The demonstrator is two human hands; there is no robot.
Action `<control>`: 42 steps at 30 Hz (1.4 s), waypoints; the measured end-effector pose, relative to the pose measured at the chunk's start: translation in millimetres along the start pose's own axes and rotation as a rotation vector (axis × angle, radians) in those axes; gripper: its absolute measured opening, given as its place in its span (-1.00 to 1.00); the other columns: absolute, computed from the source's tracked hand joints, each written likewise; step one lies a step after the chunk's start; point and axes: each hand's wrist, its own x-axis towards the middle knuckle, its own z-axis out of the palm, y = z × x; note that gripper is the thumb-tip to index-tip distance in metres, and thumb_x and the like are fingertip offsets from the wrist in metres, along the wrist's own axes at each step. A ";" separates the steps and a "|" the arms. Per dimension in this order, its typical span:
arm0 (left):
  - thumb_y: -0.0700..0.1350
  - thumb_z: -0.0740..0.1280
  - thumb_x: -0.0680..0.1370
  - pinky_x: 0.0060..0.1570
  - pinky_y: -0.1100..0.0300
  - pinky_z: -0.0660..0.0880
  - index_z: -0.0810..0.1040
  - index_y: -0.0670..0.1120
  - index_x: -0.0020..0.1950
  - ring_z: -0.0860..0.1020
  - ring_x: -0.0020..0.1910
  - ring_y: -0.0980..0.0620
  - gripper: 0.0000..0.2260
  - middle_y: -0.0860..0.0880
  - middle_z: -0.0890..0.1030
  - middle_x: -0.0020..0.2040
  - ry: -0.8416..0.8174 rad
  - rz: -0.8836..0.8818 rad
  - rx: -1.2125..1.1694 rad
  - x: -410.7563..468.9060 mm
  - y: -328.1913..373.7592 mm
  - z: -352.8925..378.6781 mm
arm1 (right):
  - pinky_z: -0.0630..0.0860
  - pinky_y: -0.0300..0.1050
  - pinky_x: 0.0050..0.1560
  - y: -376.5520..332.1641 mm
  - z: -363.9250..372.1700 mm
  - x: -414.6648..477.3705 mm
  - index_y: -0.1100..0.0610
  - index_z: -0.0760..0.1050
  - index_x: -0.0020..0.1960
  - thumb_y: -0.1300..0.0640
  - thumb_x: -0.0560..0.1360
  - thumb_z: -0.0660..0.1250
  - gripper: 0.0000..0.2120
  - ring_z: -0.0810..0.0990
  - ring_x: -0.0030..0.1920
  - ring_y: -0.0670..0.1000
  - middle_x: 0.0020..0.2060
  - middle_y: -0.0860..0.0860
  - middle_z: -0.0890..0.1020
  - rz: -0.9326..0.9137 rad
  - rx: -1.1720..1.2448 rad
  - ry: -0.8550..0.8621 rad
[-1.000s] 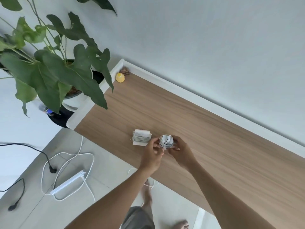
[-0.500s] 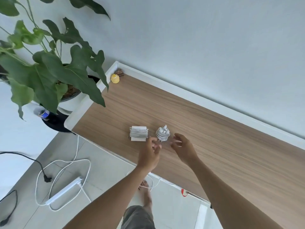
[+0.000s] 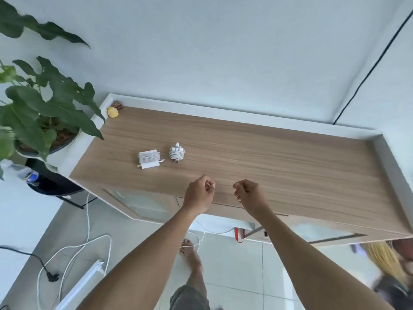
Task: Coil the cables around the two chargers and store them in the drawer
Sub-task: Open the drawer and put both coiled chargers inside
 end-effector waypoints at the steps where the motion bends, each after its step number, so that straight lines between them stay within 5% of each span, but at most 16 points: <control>1: -0.17 0.29 0.51 -0.11 0.14 0.50 0.59 -0.08 -0.12 0.60 -0.17 -0.03 -0.91 -0.01 0.64 -0.21 -0.006 -0.001 -0.006 -8.7 -1.0 7.9 | 0.51 -0.04 -0.23 9.5 -7.4 -10.5 -0.02 0.53 -0.24 0.19 0.54 0.22 -0.76 0.53 -0.38 -0.02 -0.41 -0.06 0.59 0.005 -0.009 0.015; 4: -0.15 0.29 0.51 -0.10 0.14 0.49 0.59 -0.06 -0.11 0.58 -0.18 -0.01 -0.92 0.04 0.59 -0.23 -0.027 -0.045 -0.025 -33.7 -6.7 30.0 | 0.51 -0.03 -0.12 36.5 -24.8 -42.2 -0.01 0.55 -0.16 0.14 0.54 0.22 -0.82 0.57 -0.26 0.02 -0.33 -0.08 0.62 0.025 -0.048 0.048; 9: -0.04 0.26 0.52 -0.08 -0.02 0.60 0.54 -0.01 -0.12 0.64 -0.16 -0.10 -0.91 0.00 0.64 -0.21 -0.088 -0.181 -0.088 -72.7 -25.9 56.4 | 0.43 -0.35 -0.26 65.7 -44.5 -91.4 0.03 0.54 0.14 0.12 0.57 0.20 -0.80 0.56 -0.11 -0.01 -0.06 0.02 0.62 0.039 -0.201 0.063; 13: -0.02 0.23 0.54 -0.09 -0.02 0.60 0.51 0.05 -0.17 0.64 -0.18 -0.10 -0.88 -0.02 0.66 -0.21 -0.087 -0.246 -0.127 -69.7 -34.1 65.3 | 0.44 -0.10 0.14 67.3 -53.0 -87.6 0.02 0.47 0.26 0.09 0.56 0.22 -0.72 0.49 0.20 0.00 0.16 -0.04 0.53 -0.068 -0.388 -0.002; 20: -0.24 0.14 0.57 -0.55 0.31 0.35 0.53 -0.17 -0.07 0.45 -0.45 0.01 -0.83 -0.08 0.53 -0.34 -0.121 -0.610 -0.457 -40.9 -57.6 81.9 | 0.43 -0.02 0.20 55.2 -29.6 -52.3 0.06 0.34 0.38 0.08 0.57 0.23 -0.61 0.31 0.36 0.02 0.32 -0.04 0.41 -0.204 -0.582 -0.112; 25: -0.15 0.07 0.62 -0.33 0.21 0.38 0.42 -0.12 -0.05 0.47 -0.41 -0.02 -0.84 -0.08 0.51 -0.31 -0.175 -0.920 -0.650 -18.5 -88.8 104.5 | 0.34 0.02 0.34 52.4 -4.7 -19.6 0.09 0.32 0.39 0.06 0.56 0.26 -0.57 0.29 0.38 0.07 0.38 0.01 0.35 -0.257 -0.625 -0.164; 31: 0.08 0.06 0.66 -0.12 0.02 0.54 0.40 -0.16 0.25 0.59 -0.15 -0.13 -0.64 -0.17 0.59 -0.07 -0.010 -1.106 -1.046 18.2 -107.1 124.1 | 0.24 0.05 0.39 61.8 14.2 5.6 0.15 0.37 0.33 0.03 0.55 0.25 -0.60 0.28 0.37 0.16 0.39 0.09 0.35 -0.337 -0.718 -0.121; 37: 0.27 0.05 0.59 0.27 -0.09 0.45 0.31 -0.09 0.45 0.47 0.31 -0.18 -0.42 -0.16 0.48 0.31 0.160 -1.215 -1.412 33.1 -118.6 142.6 | 0.21 0.04 0.41 73.6 21.5 6.8 0.05 0.36 0.35 -0.02 0.55 0.23 -0.61 0.24 0.41 0.13 0.40 0.04 0.34 -0.343 -0.712 -0.083; 42: 0.35 0.08 0.52 0.31 -0.12 0.41 0.36 -0.09 0.42 0.44 0.34 -0.17 -0.35 -0.13 0.43 0.39 0.202 -1.229 -1.581 37.6 -122.5 157.1 | 0.16 0.05 0.46 85.1 21.0 2.7 0.07 0.29 0.43 0.01 0.54 0.28 -0.51 0.18 0.47 0.13 0.46 0.07 0.28 -0.365 -0.734 -0.109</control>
